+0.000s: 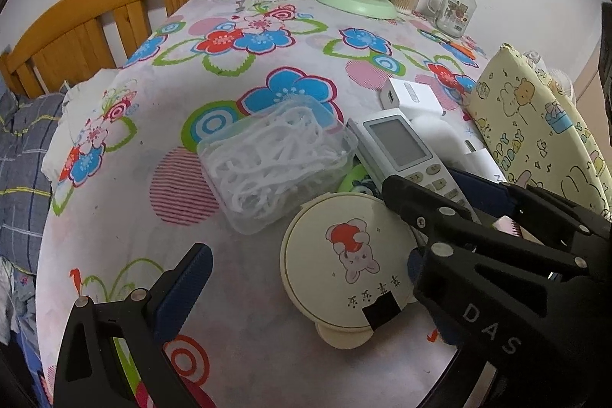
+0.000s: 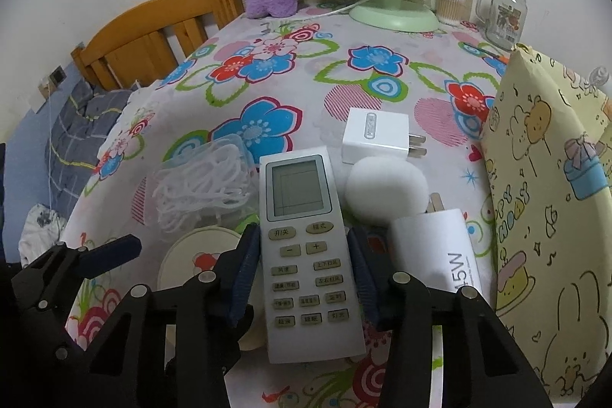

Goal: Organize rigid objects
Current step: 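Close right tool on the remote while left tool grasps the round bunny-print container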

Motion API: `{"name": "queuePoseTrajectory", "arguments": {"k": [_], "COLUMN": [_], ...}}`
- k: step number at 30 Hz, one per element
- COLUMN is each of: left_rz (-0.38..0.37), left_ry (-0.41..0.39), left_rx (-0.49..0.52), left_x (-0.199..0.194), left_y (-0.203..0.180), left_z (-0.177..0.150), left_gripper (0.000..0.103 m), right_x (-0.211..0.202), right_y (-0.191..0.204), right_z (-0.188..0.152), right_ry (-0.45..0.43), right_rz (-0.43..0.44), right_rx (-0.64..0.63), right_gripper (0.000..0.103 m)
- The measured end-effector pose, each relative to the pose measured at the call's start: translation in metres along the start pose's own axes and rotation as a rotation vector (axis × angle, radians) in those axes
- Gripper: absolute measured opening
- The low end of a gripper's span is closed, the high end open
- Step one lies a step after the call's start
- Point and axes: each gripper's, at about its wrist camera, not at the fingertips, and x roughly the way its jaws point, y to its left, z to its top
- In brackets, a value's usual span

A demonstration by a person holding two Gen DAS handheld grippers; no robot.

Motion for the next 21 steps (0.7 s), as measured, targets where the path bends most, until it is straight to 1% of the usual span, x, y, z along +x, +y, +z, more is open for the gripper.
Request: {"name": "queuePoseTrajectory", "arguments": {"k": [3, 6, 9, 12, 16, 21], "left_rz": [-0.003, 0.008, 0.013, 0.002, -0.032, -0.024], "left_ry": [-0.003, -0.004, 0.008, 0.021, 0.035, 0.017], "left_rx": [0.011, 0.010, 0.003, -0.002, -0.001, 0.020], "left_x": [-0.001, -0.001, -0.001, -0.001, -0.002, -0.006], "left_y": [-0.006, -0.007, -0.008, -0.009, -0.012, -0.019], "left_z": [-0.002, -0.002, -0.002, -0.002, -0.004, -0.005], "left_gripper": [0.103, 0.103, 0.103, 0.103, 0.103, 0.103], "right_x": [-0.005, -0.009, -0.013, -0.020, -0.025, -0.033], "right_y": [-0.004, -0.010, -0.011, -0.010, -0.013, -0.014], "right_z": [-0.004, -0.007, -0.008, -0.008, -0.010, -0.013], "right_ry": [0.001, 0.007, 0.001, -0.014, -0.012, -0.024], "right_rz": [-0.007, 0.021, 0.028, 0.020, 0.034, 0.021], "right_rx": [0.004, 0.026, 0.031, 0.012, 0.020, 0.011], "right_gripper": [0.049, 0.049, 0.049, 0.049, 0.049, 0.049]}}
